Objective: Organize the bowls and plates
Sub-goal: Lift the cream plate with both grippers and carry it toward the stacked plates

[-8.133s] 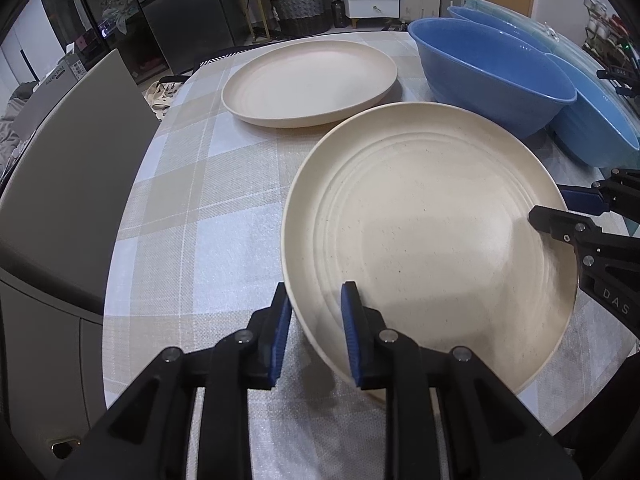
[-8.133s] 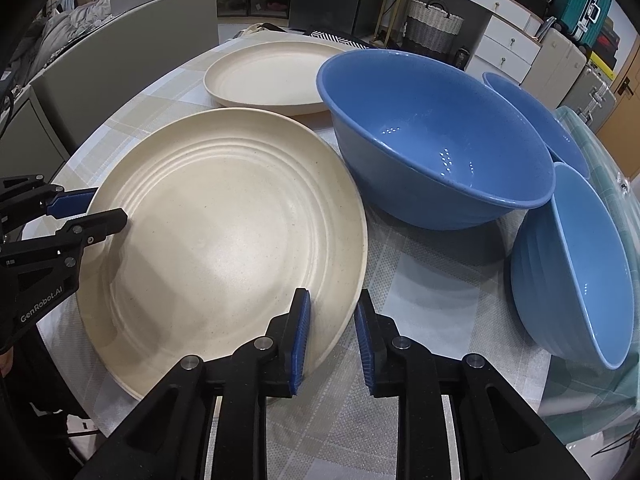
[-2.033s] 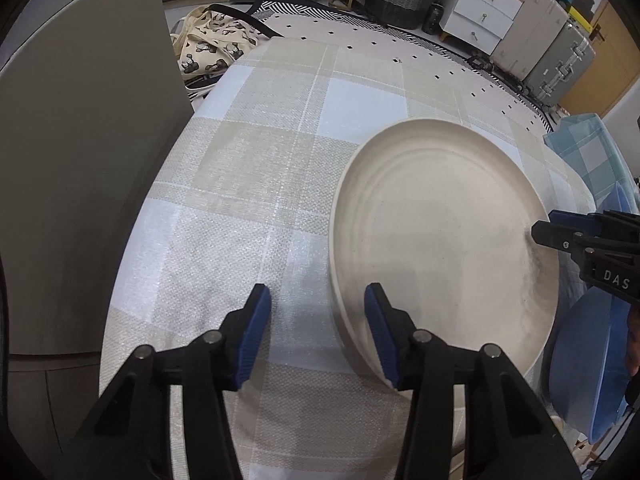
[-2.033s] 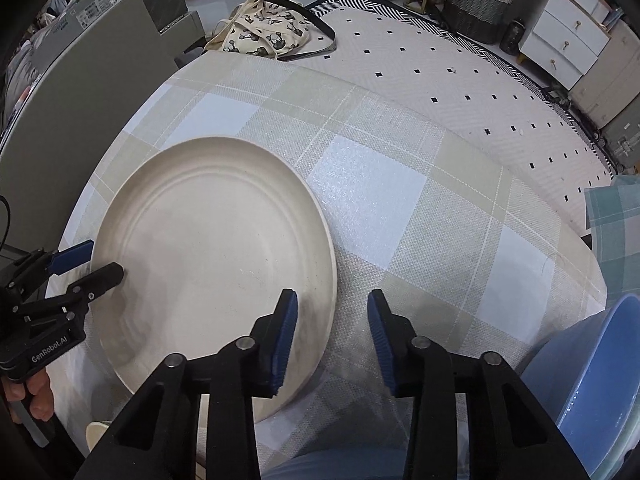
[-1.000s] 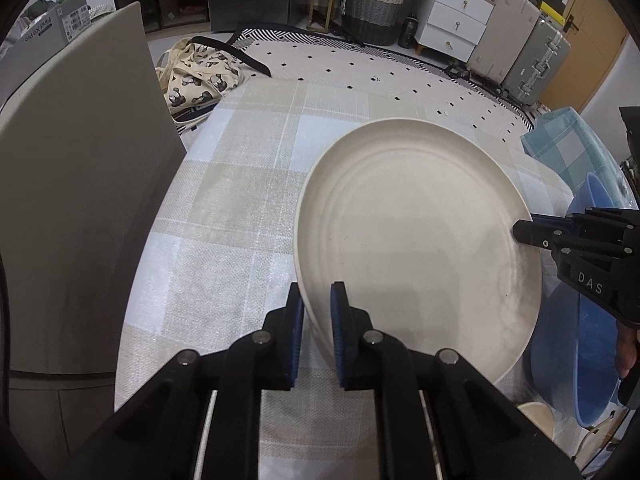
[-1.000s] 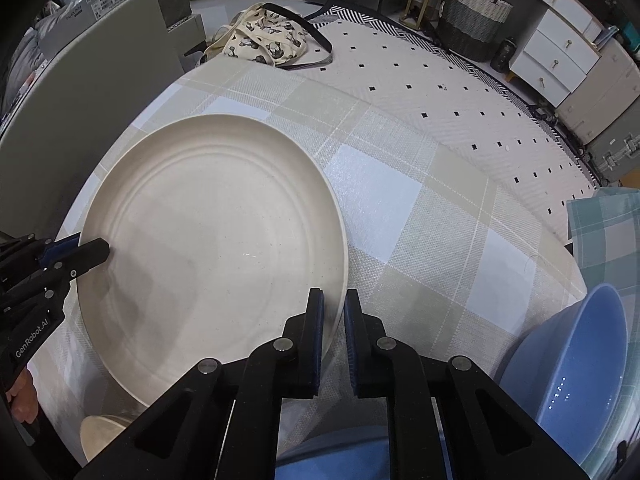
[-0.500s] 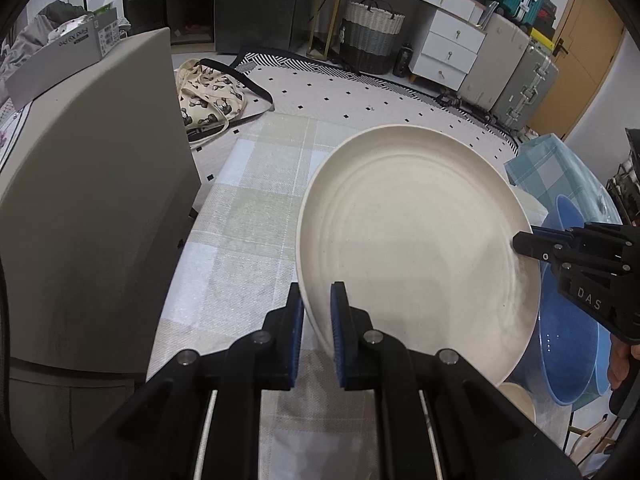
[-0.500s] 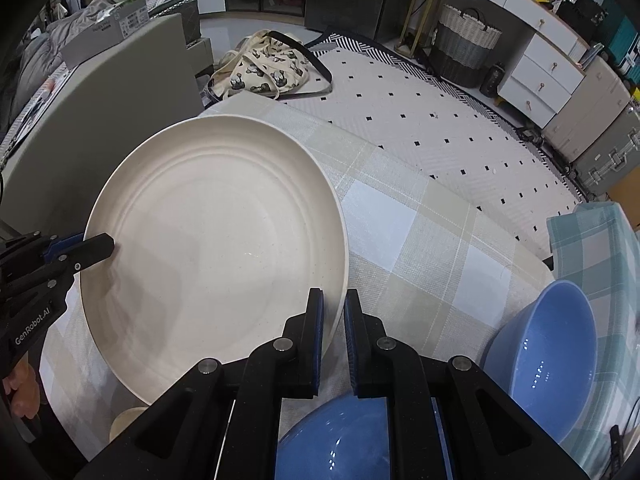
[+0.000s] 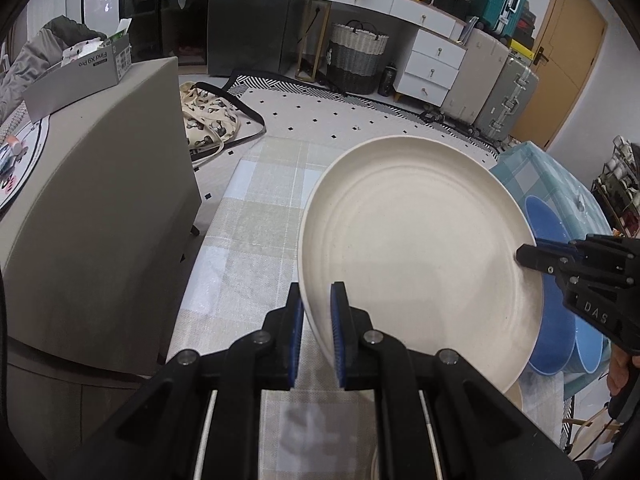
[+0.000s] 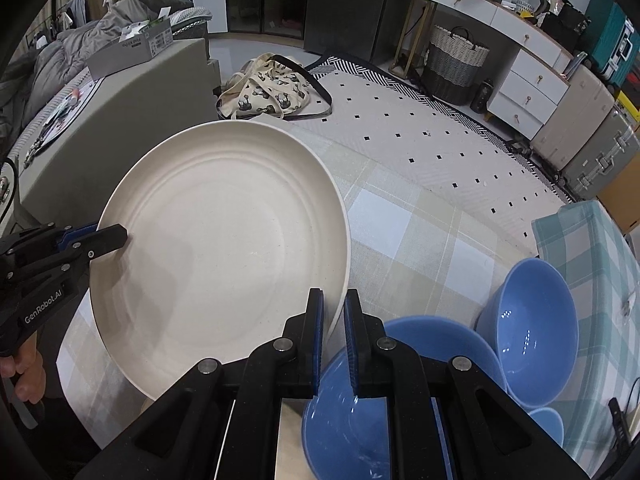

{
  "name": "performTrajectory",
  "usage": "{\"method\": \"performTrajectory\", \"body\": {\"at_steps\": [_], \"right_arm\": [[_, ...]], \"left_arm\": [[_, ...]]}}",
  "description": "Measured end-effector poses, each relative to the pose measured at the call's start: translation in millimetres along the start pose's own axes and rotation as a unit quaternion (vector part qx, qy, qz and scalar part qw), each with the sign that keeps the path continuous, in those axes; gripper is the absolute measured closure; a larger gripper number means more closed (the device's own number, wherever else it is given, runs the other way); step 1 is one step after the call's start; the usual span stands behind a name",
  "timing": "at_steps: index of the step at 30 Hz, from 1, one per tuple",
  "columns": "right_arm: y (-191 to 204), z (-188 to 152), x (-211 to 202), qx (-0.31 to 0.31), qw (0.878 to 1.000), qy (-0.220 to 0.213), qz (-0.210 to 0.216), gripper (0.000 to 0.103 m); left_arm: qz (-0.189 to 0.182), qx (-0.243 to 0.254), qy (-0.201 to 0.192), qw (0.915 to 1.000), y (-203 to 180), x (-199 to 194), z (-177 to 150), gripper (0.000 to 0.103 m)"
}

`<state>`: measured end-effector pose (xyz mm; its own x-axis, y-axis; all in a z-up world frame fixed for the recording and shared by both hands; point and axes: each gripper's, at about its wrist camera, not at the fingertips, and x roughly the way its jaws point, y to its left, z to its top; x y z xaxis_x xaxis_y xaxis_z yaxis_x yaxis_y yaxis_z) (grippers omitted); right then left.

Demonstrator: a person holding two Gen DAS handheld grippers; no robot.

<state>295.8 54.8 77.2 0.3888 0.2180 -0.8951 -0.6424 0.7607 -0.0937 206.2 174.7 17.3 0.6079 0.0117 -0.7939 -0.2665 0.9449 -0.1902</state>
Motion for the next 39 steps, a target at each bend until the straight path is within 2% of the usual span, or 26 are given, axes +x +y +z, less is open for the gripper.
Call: {"method": "performTrajectory", "body": {"at_steps": [16,32,39], "right_arm": [[5.4,-47.5,-56.0,0.018,0.999,-0.041,0.004,0.092],[22.1,-109.4,-76.6,0.027,0.997,-0.062,0.027,0.091],[27.3,-139.0,-71.9,0.028,0.998,-0.054,0.034,0.090]], "left_arm": [[-0.011,0.031,-0.028,0.9991,-15.8,-36.6,-16.4,0.092],[-0.010,0.053,-0.036,0.9979,-22.7,-61.6,-56.6,0.092],[-0.003,0.062,-0.025,0.9978,-29.4,-59.1,-78.9,0.092]]}}
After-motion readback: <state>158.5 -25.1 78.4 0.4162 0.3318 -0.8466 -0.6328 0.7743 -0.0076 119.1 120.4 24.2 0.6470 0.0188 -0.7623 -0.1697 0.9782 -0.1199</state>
